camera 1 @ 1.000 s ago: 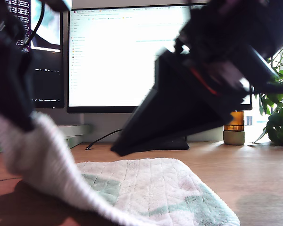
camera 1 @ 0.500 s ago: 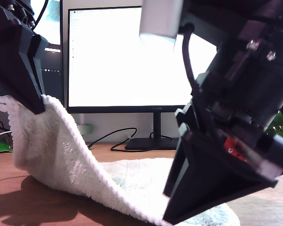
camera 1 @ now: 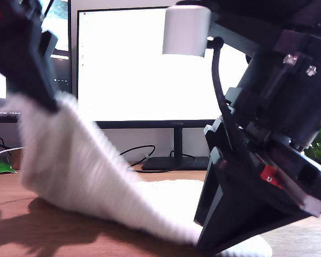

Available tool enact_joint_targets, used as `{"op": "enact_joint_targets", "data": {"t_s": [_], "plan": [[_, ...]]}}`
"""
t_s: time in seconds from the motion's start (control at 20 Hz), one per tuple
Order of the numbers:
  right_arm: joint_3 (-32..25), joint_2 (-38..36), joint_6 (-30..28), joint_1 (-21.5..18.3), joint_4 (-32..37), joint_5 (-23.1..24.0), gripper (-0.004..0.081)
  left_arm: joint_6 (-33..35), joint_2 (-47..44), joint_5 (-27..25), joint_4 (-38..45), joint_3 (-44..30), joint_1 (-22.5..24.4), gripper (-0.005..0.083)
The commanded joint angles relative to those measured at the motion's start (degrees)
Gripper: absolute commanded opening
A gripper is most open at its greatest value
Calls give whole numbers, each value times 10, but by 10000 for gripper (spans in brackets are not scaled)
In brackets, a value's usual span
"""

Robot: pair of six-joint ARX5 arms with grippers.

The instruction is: Fold the tea towel to a neat square and place it to the right

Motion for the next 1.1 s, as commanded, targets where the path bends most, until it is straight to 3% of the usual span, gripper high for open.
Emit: {"op": "enact_joint_targets", "data": {"t_s": [0.0,0.15,0.4,0.5,0.55,0.7,1.05], "plan": [[-3,2,-1,0,3,10,337,-7,2,5,0,0,-1,-24],[-3,3,-1,-1,-4,17,315,-10,2,5,-3,1,0,-24],[-3,3,-5,-1,-28,26,145,-9,2,5,-14,1,-1,-24],[-3,3,-9,-2,-31,35,11,-9,2,5,-14,1,-1,-24],[-3,3,-14,-2,-31,39,-9,-9,2,5,-15,1,-1,-24],[-3,3,-16,-4,-41,41,-11,-9,2,6,-32,1,-1,-24],[9,3,-15,-4,-148,43,-11,-21,2,33,-102,1,-1,-24]]}}
